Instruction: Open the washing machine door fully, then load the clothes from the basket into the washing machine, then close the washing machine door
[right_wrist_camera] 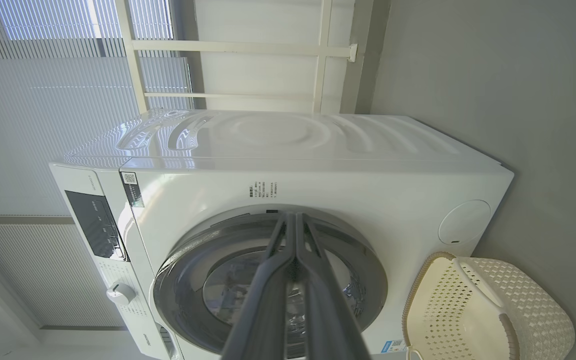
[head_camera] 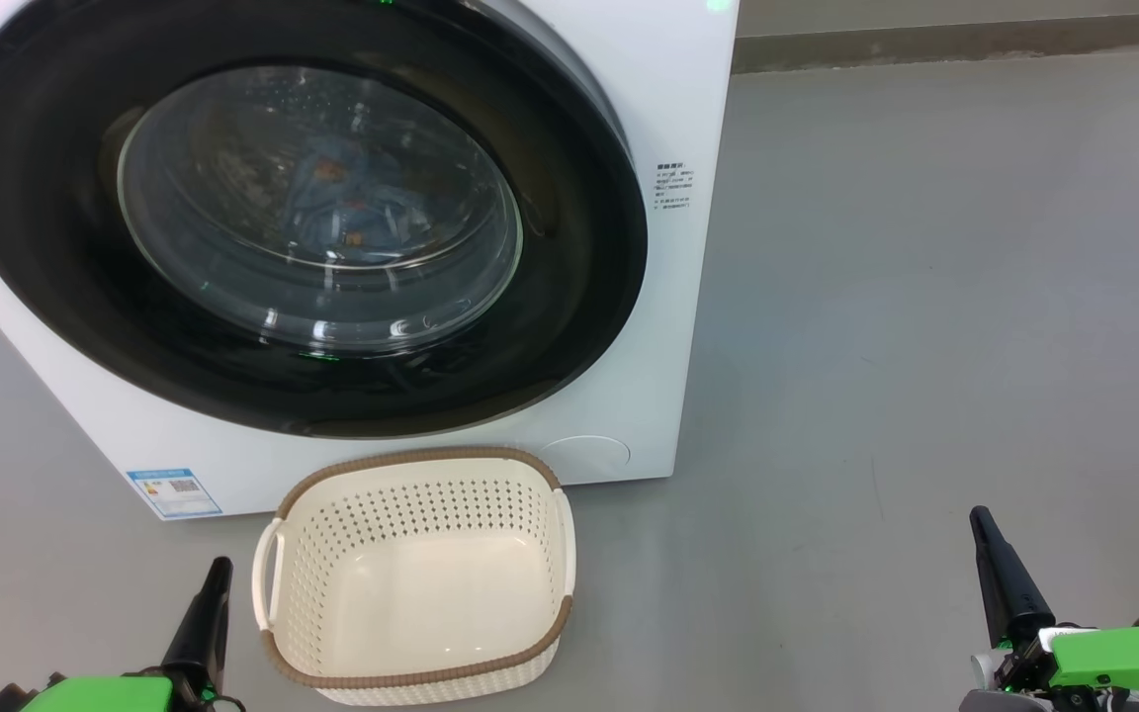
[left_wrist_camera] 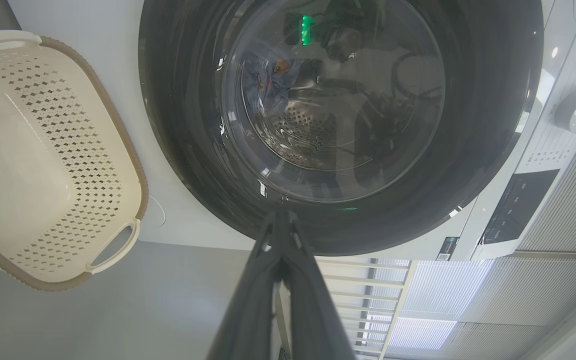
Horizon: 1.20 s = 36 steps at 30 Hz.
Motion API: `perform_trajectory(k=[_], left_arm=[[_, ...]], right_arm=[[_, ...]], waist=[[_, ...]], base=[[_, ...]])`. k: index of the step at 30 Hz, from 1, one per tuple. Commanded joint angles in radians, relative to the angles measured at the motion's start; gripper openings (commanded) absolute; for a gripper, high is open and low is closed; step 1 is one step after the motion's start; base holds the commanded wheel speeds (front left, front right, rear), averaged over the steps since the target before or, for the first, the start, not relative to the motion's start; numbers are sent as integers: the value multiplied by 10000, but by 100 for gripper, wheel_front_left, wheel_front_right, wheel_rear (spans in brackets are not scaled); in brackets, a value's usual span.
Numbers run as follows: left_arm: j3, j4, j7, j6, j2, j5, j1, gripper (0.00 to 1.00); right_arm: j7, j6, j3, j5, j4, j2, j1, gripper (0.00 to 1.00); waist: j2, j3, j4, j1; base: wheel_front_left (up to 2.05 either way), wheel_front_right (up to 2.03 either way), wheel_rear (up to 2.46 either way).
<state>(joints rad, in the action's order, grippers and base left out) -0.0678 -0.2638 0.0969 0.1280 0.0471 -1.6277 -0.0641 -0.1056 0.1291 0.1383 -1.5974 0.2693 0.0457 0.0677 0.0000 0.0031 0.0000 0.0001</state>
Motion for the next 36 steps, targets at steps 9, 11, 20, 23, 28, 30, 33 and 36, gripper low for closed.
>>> perform_trajectory(k=[9,11,20,23,28,30,33,36], left_arm=[[-341,190,67,27,121,92,-428,0],[-344,190,70,27,119,95,-429,0],[-359,190,82,27,109,108,-430,0],[-364,190,86,27,105,112,-431,0],[-372,189,92,27,100,118,-431,0],[-374,189,94,27,98,120,-431,0],[-377,189,96,27,96,122,-432,0],[-381,189,99,27,93,126,-432,0]], right_arm=[[-78,16,-243,-111,-246,45,402,0],[-78,16,-243,-111,-246,45,402,0],[-78,16,-244,-111,-246,45,402,0],[-78,16,-244,-111,-246,45,402,0],[-78,16,-244,-111,-246,45,402,0],[-77,16,-244,-112,-246,45,402,0],[-77,16,-244,-112,-246,45,402,0],[-77,16,-245,-112,-246,45,402,0]], waist=[[0,0,0,-1],[0,0,0,-1],[0,0,0,-1],[0,0,0,-1],[0,0,0,-1],[0,0,0,-1],[0,0,0,-1],[0,0,0,-1]], base=[[0,0,0],[0,0,0],[0,0,0],[0,0,0],[0,0,0],[0,0,0],[0,0,0],[0,0,0]])
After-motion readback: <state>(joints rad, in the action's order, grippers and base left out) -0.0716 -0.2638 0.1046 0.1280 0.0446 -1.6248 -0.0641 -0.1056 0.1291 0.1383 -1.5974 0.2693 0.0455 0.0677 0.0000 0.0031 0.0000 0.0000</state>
